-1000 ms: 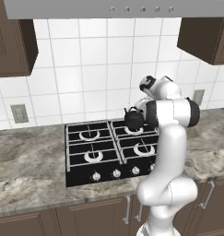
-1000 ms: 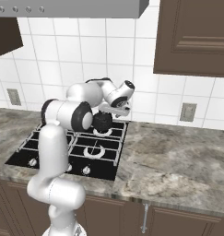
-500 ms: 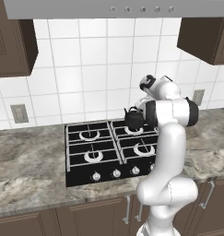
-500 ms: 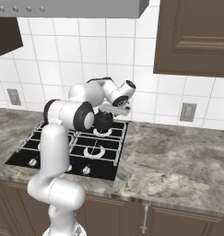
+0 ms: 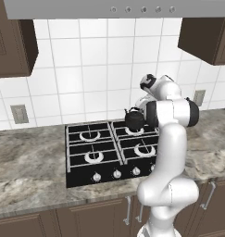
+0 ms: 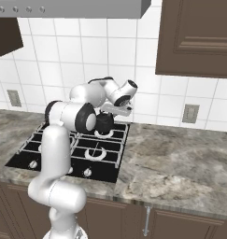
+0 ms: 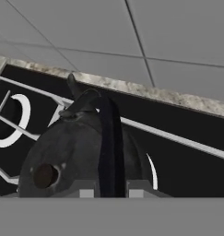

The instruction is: The kettle is done boiling. Turn off the stove, then wait for 300 timesteps before moving the kettle to the dining table.

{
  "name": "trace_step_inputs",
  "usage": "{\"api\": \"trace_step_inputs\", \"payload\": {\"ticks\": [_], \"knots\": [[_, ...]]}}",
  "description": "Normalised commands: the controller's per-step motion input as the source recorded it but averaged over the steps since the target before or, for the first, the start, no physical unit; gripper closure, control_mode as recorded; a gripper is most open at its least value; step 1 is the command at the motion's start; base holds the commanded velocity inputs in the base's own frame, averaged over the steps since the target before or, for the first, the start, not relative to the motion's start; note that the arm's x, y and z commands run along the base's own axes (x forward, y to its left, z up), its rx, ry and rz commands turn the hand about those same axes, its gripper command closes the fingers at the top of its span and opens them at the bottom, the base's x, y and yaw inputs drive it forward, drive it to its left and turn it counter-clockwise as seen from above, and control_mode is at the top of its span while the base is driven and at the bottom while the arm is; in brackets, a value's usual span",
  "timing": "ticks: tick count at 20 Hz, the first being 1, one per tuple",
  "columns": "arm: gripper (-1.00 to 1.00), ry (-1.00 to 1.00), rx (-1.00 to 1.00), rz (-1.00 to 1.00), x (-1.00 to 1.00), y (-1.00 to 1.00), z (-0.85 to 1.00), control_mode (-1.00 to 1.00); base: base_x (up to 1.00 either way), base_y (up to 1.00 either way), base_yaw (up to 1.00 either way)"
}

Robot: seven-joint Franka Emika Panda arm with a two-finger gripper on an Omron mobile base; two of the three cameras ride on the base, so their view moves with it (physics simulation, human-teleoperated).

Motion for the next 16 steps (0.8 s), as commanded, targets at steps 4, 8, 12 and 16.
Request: {"api": "trace_step_inputs", "payload": {"ticks": [4, 8, 12, 16], "knots": [[1.0, 0.0, 0.01, 0.0, 0.0, 0.01, 0.05, -1.0, 0.0, 0.0, 0.0], [1.0, 0.0, 0.01, 0.0, 0.0, 0.0, 0.25, -1.0, 0.0, 0.0, 0.0], [1.0, 0.01, 0.02, -0.02, 0.0, 0.0, 0.37, -1.0, 0.0, 0.0, 0.0], [1.0, 0.01, 0.02, -0.03, -0.03, 0.0, 0.36, -1.0, 0.0, 0.0, 0.0]]}}
